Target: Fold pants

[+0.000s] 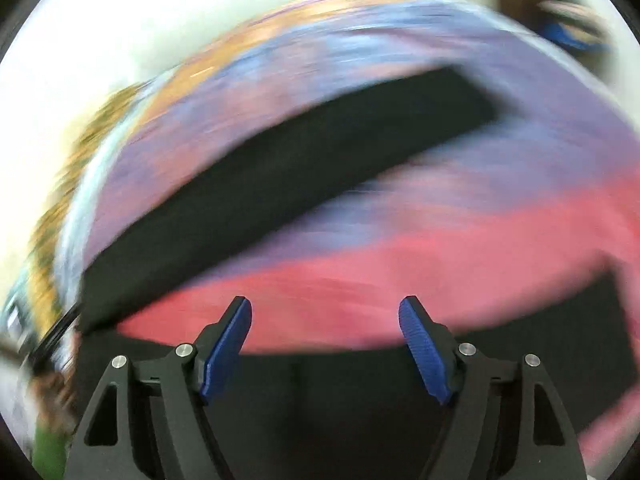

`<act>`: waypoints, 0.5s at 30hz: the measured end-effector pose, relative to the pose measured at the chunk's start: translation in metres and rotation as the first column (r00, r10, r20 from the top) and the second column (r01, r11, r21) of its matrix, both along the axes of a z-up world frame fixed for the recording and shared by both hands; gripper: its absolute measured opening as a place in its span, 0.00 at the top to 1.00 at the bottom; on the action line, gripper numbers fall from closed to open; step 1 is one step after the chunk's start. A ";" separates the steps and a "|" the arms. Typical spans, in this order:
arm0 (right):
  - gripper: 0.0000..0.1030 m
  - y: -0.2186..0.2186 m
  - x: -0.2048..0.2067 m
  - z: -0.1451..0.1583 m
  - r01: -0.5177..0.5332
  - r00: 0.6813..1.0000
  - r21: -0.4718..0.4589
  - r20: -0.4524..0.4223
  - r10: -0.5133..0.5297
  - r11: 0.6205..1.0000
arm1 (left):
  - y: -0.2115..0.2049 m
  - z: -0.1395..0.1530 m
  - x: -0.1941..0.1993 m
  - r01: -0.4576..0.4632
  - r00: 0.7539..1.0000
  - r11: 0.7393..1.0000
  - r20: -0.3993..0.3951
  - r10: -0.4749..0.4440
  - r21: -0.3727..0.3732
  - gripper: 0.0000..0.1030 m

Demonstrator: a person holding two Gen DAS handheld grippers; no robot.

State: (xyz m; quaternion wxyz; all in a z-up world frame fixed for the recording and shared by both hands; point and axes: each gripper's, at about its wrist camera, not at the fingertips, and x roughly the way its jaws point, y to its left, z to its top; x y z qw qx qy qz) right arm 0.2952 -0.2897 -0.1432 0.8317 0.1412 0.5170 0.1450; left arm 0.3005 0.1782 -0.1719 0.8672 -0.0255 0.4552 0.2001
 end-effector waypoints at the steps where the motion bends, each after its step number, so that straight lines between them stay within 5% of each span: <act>1: 0.26 0.035 0.013 -0.001 -0.062 0.998 0.016 0.009 0.062 0.998 | 0.012 -0.015 0.015 -0.022 0.999 1.000 -0.033 0.022 0.006 0.01; 4: 0.26 0.152 0.038 -0.004 -0.262 0.964 0.052 0.067 0.258 0.964 | 0.043 -0.066 0.022 -0.072 0.991 0.996 -0.117 0.064 -0.062 0.00; 8: 0.26 0.281 0.055 -0.024 -0.445 0.895 0.158 0.072 0.439 0.881 | 0.047 -0.073 0.005 -0.063 0.998 0.995 0.000 0.063 -0.083 0.00; 12: 0.26 0.323 0.071 -0.062 -0.503 0.860 0.184 0.006 0.511 0.845 | 0.049 -0.075 0.001 -0.062 0.998 0.994 0.017 0.064 -0.087 0.00; 15: 0.26 0.296 0.090 -0.079 -0.501 0.864 0.105 -0.006 0.504 0.859 | 0.050 -0.076 -0.003 -0.062 0.998 0.995 0.025 0.064 -0.083 0.00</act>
